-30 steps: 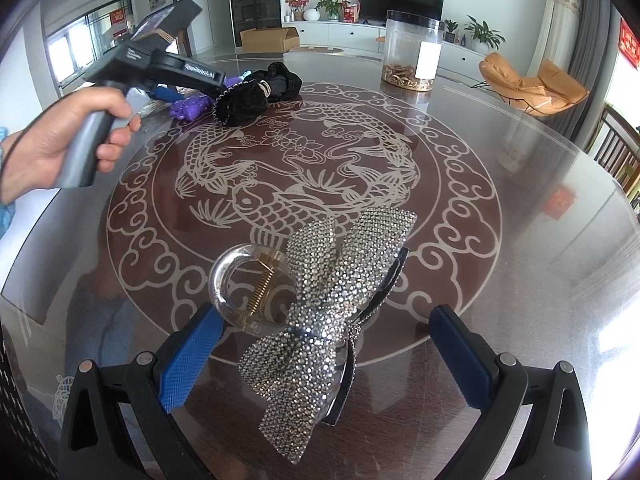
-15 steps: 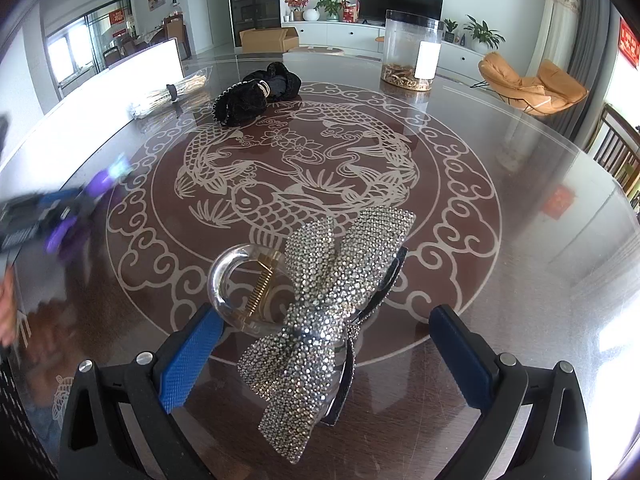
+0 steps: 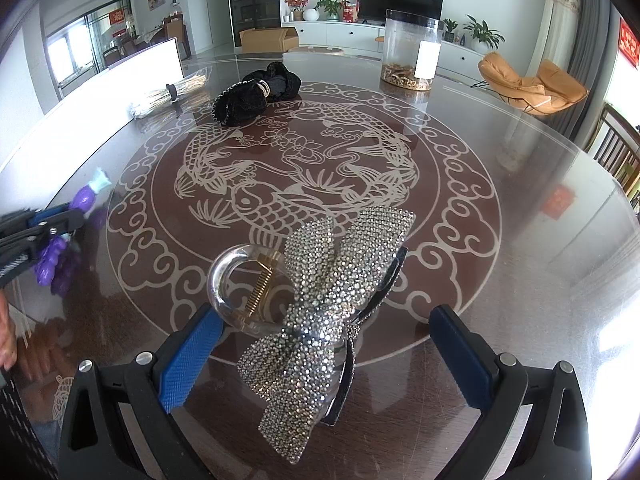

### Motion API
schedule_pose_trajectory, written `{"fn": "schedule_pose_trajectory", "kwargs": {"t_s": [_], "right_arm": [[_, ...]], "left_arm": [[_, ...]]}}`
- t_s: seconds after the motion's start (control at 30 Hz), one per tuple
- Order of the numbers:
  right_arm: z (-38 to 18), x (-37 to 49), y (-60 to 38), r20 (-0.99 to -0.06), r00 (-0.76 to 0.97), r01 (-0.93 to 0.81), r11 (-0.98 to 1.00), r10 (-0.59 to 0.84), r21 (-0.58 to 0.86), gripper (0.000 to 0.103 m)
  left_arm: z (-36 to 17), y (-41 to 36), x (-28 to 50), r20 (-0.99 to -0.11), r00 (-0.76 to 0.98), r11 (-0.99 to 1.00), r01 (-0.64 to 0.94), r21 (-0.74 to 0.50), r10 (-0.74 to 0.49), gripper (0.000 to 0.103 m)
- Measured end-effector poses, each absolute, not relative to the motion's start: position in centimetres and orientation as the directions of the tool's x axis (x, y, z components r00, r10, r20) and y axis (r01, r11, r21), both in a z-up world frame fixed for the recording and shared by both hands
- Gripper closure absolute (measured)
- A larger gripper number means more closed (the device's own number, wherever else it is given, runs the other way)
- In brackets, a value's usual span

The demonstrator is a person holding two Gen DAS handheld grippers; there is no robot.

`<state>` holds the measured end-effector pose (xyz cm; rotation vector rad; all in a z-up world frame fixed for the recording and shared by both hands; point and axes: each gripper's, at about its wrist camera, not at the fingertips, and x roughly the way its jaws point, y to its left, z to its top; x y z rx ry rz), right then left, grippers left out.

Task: Organize objects
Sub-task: 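Carry the mermaid toy and bow clip into the cork-floored bin and open both tools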

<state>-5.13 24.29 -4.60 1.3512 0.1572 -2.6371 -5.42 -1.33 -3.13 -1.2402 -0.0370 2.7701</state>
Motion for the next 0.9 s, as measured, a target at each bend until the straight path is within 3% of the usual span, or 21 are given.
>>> {"fn": "schedule_pose_trajectory", "kwargs": {"t_s": [0.2, 0.8, 0.83, 0.87, 0.9], "right_arm": [[-4.7, -5.1, 24.3, -0.813, -0.573, 0.201, -0.979, -0.106, -0.014, 0.000], [-3.4, -4.6, 22.7, -0.774, -0.616, 0.215, -0.977, -0.146, 0.013, 0.000], [-3.4, -4.8, 22.5, -0.774, -0.621, 0.195, -0.981, -0.123, -0.001, 0.003], [-3.4, -4.9, 22.4, -0.780, -0.619, 0.162, -0.987, -0.090, -0.015, 0.035], [-3.5, -5.0, 22.6, -0.791, -0.608, 0.130, -0.991, -0.065, -0.018, 0.049]], "left_arm": [[-2.7, -3.9, -3.9, -0.711, -0.695, -0.990, -0.014, -0.138, 0.109, 0.085], [-0.5, -5.9, -2.0, -0.619, -0.762, -0.964, -0.027, -0.266, 0.192, 0.085], [-0.4, -5.9, -1.8, -0.613, -0.766, -0.963, -0.029, -0.267, 0.193, 0.085], [-0.2, -6.0, -1.6, -0.604, -0.772, -0.963, -0.033, -0.269, 0.195, 0.085], [0.0, -6.1, -1.4, -0.598, -0.777, -0.961, -0.035, -0.273, 0.198, 0.085]]}}
